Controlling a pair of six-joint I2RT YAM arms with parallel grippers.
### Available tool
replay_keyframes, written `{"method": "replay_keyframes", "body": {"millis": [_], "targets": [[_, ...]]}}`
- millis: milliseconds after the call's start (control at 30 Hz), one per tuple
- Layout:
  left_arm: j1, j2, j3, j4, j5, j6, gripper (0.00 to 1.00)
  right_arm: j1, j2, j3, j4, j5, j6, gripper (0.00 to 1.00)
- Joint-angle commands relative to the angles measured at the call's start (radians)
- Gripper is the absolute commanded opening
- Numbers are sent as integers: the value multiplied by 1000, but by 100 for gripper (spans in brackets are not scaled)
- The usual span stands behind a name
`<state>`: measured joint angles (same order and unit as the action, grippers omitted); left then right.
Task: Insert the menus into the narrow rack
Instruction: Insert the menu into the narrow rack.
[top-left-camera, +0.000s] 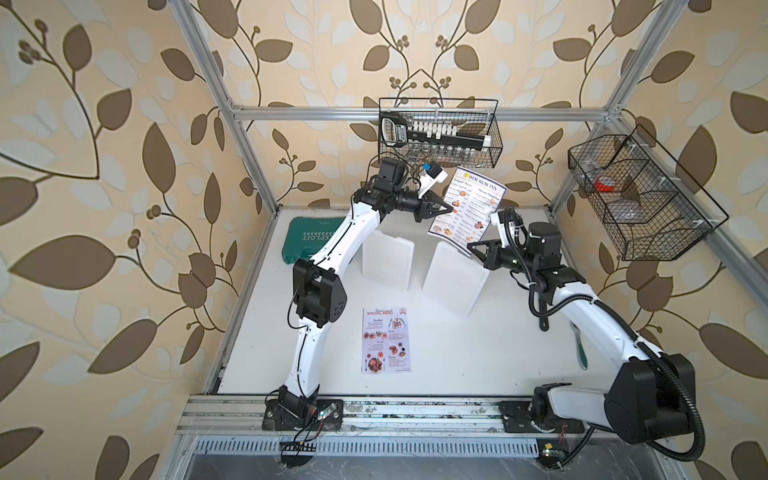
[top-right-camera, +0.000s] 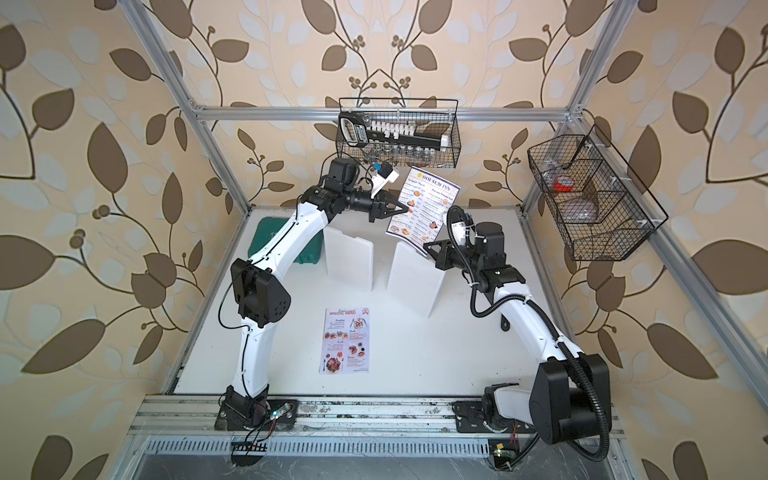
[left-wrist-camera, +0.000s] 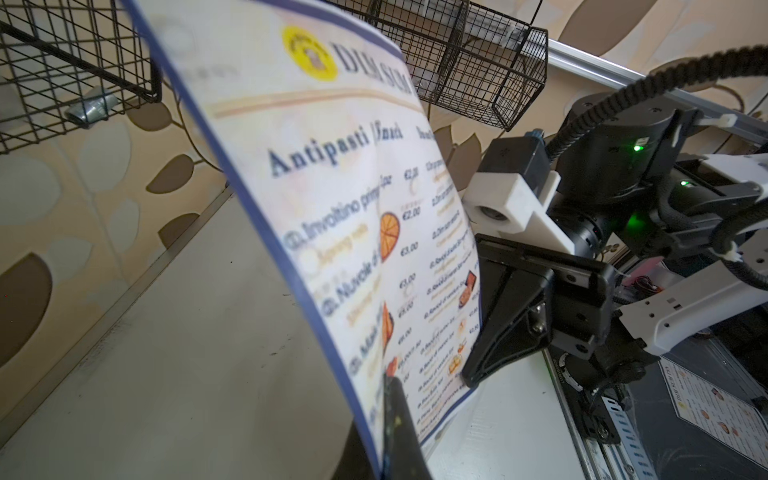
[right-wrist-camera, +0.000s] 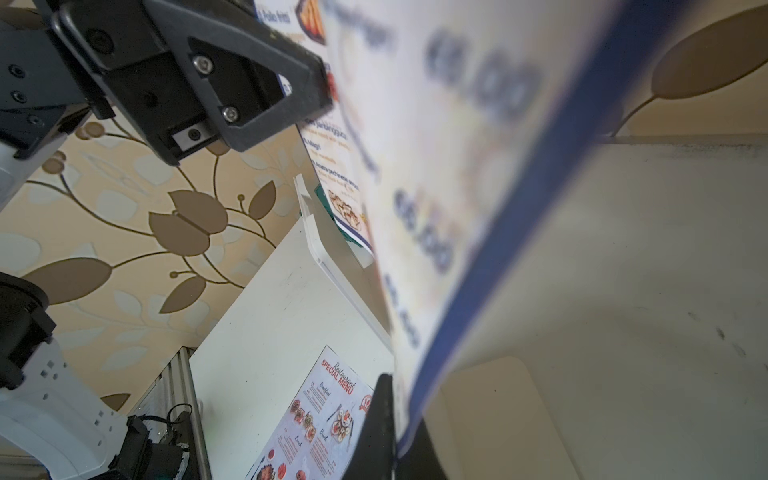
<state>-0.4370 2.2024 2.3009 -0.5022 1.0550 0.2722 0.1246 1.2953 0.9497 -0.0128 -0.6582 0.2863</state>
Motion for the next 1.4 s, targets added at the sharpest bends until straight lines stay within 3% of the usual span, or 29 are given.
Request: {"method": "replay_keyframes", "body": {"millis": [0,133,600,867,1367], "targets": [[11,-21,-9,-7,45,35,0,7,-16,-13,-9,27,-5,14],[11,-29,-14,-38,55,64,0,6,-8,19,-19,50,-14,19],[12,-44,-23,-105,29,144,0,-19,3,57,-24,55,-5,15],[14,-34,-12,-40,-19,114,0,-17,-4,38,3,47,18,6],[14,2,1,72,-49,42,0,3,-22,20,11,70,44,5]]}}
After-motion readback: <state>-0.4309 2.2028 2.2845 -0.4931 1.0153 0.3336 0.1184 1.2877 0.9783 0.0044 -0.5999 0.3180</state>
